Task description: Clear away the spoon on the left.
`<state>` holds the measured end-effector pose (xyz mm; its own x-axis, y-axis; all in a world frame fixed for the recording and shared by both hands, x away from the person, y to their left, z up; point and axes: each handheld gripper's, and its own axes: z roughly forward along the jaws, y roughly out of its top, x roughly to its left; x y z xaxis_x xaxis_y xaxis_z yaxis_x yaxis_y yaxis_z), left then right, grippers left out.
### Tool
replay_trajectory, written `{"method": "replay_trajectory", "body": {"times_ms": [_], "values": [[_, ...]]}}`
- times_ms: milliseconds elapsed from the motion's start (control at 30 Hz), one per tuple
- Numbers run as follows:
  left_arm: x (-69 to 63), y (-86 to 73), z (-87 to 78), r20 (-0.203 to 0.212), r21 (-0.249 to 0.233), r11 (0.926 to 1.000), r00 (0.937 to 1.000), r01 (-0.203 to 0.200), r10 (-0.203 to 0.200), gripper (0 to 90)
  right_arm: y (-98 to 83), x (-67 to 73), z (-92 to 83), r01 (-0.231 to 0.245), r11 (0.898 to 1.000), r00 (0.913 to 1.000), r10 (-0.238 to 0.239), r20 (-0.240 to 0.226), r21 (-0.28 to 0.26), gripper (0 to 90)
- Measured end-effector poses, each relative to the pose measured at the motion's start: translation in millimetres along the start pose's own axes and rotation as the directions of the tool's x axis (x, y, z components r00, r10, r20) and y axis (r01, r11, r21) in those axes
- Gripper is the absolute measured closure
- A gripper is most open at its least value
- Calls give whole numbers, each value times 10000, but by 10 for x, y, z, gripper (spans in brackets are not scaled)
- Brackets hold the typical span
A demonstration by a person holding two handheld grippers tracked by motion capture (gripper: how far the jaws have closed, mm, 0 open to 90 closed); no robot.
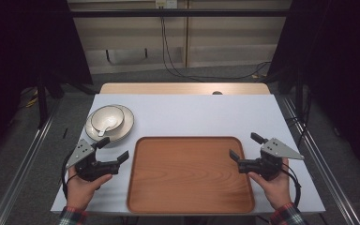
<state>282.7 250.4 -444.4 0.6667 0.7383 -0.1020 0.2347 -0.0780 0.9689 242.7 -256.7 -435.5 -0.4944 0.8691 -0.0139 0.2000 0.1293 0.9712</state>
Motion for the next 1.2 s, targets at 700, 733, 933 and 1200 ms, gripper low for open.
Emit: {"method": "replay_trajectory", "body": {"times_ms": [700, 733, 933, 1200], "values": [[45, 29, 50, -318, -340, 9991, 9992, -271, 261, 71, -2, -52, -33, -416, 9991, 9991, 416, 74, -36, 12], [40, 29, 55, -451, -294, 9989, 9984, -361, 347, 71, -4, -49, -31, -447, 9990, 9990, 448, 83, -33, 12], [96, 3, 53, -864, -18, 9994, 9957, -337, 335, 71, -16, -9, -16, -527, 9985, 9985, 526, -119, -112, 15], [215, -12, 31, -1739, 200, 9995, 9843, -264, 295, 90, -36, 19, -8, -315, 9995, 9993, 315, -196, 9, 15]]}}
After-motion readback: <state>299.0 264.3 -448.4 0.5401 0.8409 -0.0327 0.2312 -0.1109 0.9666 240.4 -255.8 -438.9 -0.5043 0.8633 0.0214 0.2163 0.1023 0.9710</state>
